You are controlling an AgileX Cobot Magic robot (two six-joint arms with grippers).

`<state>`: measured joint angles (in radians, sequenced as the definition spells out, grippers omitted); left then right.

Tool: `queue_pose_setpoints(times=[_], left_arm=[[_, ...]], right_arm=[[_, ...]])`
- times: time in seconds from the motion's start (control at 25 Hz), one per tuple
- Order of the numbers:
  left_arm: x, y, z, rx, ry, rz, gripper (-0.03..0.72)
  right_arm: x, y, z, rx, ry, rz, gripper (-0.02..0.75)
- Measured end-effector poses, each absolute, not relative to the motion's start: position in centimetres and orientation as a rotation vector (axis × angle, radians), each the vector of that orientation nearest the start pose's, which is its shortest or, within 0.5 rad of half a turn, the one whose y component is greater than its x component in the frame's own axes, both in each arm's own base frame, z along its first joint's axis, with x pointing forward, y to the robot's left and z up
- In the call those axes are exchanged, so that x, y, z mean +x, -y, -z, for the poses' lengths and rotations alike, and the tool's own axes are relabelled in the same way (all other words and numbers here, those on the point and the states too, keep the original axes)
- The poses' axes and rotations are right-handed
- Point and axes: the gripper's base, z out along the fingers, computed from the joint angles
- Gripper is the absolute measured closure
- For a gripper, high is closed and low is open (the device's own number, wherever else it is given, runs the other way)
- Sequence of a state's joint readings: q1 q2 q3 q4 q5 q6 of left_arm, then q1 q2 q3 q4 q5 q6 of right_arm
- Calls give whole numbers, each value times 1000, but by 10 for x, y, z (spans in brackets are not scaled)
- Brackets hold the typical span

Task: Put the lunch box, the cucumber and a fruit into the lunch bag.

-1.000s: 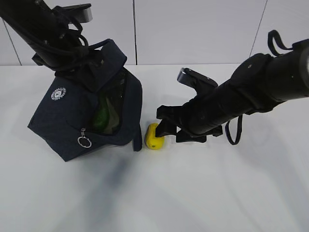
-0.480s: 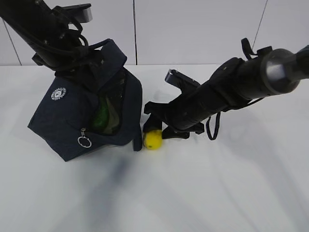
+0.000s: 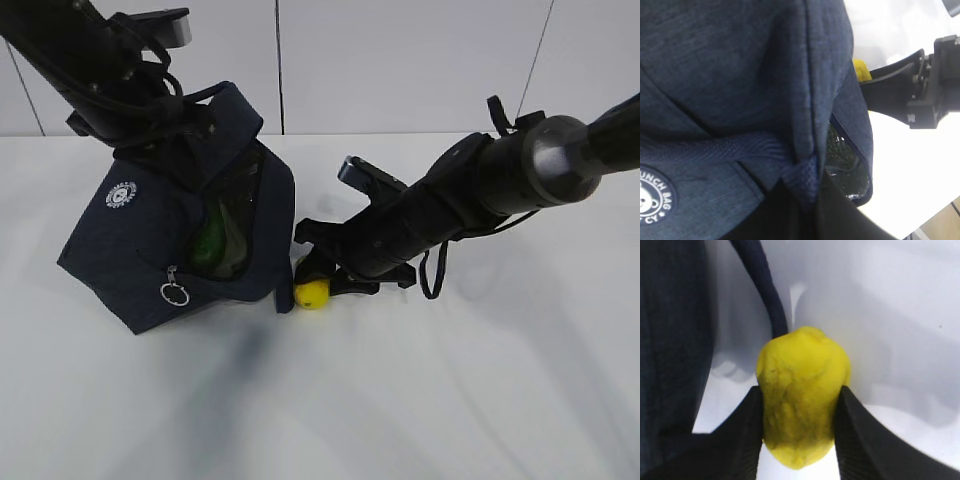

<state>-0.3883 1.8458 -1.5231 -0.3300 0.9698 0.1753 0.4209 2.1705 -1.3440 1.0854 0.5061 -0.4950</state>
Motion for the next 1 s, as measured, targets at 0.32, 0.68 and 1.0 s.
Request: queue_pose_setpoints(times=[0.32, 0.68, 1.0], left_arm=[[357, 173, -266, 588, -2713, 480, 696], [357, 173, -266, 581, -2715, 497, 696], [356, 174, -268, 570, -2712, 523, 696]], right_arm=[[380, -213, -156, -205, -2576, -914, 447], [377, -212, -183, -339, -2465, -974, 447], [380, -223, -200, -382, -2247, -1157, 447]])
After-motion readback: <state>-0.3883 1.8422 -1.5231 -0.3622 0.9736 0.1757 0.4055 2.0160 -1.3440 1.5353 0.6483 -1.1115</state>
